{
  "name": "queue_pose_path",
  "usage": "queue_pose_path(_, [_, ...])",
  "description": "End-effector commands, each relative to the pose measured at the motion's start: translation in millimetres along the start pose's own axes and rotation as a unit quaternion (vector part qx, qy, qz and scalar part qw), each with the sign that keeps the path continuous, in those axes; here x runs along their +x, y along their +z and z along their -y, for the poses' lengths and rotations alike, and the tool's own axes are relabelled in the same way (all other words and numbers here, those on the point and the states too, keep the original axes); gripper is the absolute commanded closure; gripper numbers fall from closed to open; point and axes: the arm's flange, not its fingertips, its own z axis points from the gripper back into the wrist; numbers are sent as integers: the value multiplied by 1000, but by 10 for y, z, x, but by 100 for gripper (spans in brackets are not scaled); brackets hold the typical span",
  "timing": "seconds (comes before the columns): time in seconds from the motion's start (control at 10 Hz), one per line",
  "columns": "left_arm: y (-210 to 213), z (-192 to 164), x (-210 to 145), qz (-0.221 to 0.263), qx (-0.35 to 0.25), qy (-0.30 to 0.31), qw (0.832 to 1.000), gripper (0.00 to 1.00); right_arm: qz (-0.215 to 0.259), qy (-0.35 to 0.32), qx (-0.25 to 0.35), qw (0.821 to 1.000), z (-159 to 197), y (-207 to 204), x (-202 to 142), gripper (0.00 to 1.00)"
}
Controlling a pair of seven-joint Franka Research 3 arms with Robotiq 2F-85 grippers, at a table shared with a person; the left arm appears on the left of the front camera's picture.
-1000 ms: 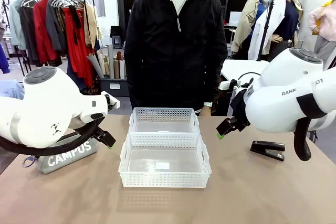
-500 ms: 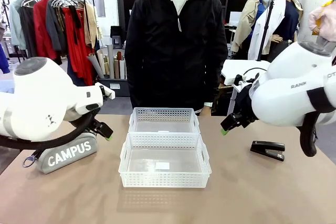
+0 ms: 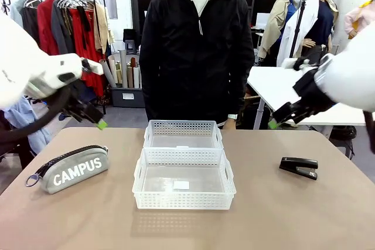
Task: Distribute items into two baskets.
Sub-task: Pick up the Pencil pouch that the person points to.
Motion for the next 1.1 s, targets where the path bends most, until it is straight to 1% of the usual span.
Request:
queue_pose_path(0.0, [318,-335,-83,9,-22,13,1000,0,2,-7,64,998,329,228,-23,0])
queue_pose_path(0.2, [527,-612,-338,36,-20,40,998,0,23,-19,124,992,708,447,-166,0])
queue_pose_path(0.3, [615,-737,-471,48,-28,47,997,0,32,-27,139,989,870,547,-236,0])
queue_pose_path(0.4, [743,-856,-614,78,-45,47,995,0,47,-33,148,987,1023,642,-315,0])
queue_pose_path(0.6, [896,-1024,-870,121,-52,62,989,0,81,-38,168,982,1214,824,-497,0])
queue_pose_path(0.8, [937,-1106,-974,142,-69,69,985,0,103,-30,167,980,1345,951,-637,0])
queue_pose_path(1.0, [920,-1097,-946,145,-73,62,985,0,116,-19,167,979,1392,981,-709,0])
